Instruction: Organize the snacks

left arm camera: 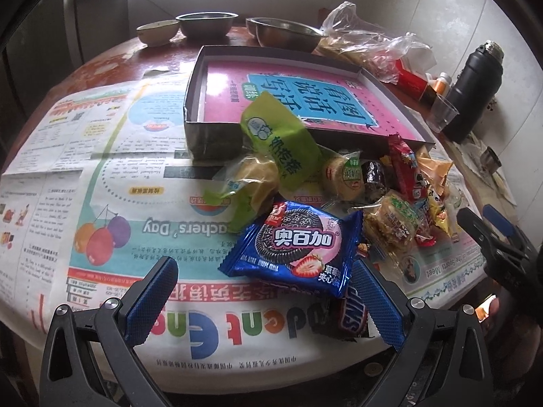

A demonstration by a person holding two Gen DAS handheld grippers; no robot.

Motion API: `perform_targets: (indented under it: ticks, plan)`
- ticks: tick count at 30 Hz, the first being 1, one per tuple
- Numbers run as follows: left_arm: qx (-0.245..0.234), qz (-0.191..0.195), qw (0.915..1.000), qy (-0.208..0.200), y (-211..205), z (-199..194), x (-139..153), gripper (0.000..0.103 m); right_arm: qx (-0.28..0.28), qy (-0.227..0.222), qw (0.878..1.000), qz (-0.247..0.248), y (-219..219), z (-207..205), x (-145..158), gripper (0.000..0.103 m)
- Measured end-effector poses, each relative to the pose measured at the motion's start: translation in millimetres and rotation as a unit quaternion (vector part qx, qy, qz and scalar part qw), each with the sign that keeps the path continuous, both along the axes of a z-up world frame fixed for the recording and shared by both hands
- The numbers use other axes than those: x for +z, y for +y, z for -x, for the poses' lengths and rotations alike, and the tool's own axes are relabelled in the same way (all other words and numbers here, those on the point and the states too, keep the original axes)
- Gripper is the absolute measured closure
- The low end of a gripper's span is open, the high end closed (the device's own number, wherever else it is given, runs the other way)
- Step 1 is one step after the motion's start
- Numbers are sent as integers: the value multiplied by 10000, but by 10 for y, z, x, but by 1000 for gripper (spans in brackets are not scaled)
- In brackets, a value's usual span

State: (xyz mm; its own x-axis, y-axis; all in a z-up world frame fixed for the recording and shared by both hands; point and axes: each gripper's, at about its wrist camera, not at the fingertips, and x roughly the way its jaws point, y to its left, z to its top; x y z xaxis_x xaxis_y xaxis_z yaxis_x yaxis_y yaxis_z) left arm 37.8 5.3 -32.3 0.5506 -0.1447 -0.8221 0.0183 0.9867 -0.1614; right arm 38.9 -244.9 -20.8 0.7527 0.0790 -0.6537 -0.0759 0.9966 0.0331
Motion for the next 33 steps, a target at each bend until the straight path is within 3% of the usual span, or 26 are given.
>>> perform_targets:
  ticks: [8,12,18,22,33]
  plan:
    - [-110,84,9999,79,-29,-42,-54,6,-36,220,9997,62,-122,-278,-107,2]
    - [-141,130,9998,92,-50,-63,-65,10,73,212,9995,232,-73,-376,-139,9]
    - [-151,184,9997,107,-67,-89,-68,19,316,259,9987,295,11,-512,-195,29]
    - [-143,179,9997,108,-75,-98,-65,20,512,278,9980,252,68,-605,-229,47]
    - [-192,338,9992,77,-47,-84,-56,32,434,222,9988,-51,-30,-616,-236,47]
